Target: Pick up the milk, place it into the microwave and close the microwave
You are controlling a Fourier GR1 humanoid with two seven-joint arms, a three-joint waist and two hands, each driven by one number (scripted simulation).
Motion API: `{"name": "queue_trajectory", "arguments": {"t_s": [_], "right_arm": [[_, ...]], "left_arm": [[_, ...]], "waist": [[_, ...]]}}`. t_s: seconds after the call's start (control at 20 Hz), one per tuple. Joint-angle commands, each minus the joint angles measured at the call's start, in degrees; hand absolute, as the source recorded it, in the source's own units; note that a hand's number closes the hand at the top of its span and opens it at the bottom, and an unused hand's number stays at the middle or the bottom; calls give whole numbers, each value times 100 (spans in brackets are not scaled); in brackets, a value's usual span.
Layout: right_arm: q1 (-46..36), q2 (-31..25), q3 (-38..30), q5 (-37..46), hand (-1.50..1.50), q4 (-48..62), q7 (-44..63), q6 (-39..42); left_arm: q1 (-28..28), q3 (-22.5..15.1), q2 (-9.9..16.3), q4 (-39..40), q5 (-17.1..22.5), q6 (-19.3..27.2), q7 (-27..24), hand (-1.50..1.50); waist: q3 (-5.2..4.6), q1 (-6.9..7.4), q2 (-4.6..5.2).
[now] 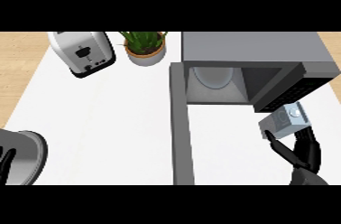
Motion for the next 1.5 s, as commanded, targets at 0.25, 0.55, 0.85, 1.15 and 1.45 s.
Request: {"name": "queue_trajectory", "arguments": {"t_s": [0.25,0.55,0.85,1.15,1.45], "right_arm": [[9,85,-82,-340,150,-23,-498,714],[22,464,405,-261,150,-663,60,1103],[-210,555,1167,87,150,-971,568,1936],[462,854,1806,210,150,-2599,1261,1710],[1585,1081,2358,184,150,-4880,2408,1373]], "left_arm": [[136,-188,-53,164,-161,55,-336,-150],[-6,-54,-52,97,-202,45,-92,-150],[-31,323,124,154,189,-135,-72,-150],[342,563,103,413,380,-440,-441,-150],[740,202,-50,-409,427,-242,-202,-150]], "waist": [[-5,-25,-14],[-9,-57,-27],[-10,-23,-31],[-21,-108,-64],[-14,-95,-53]]}}
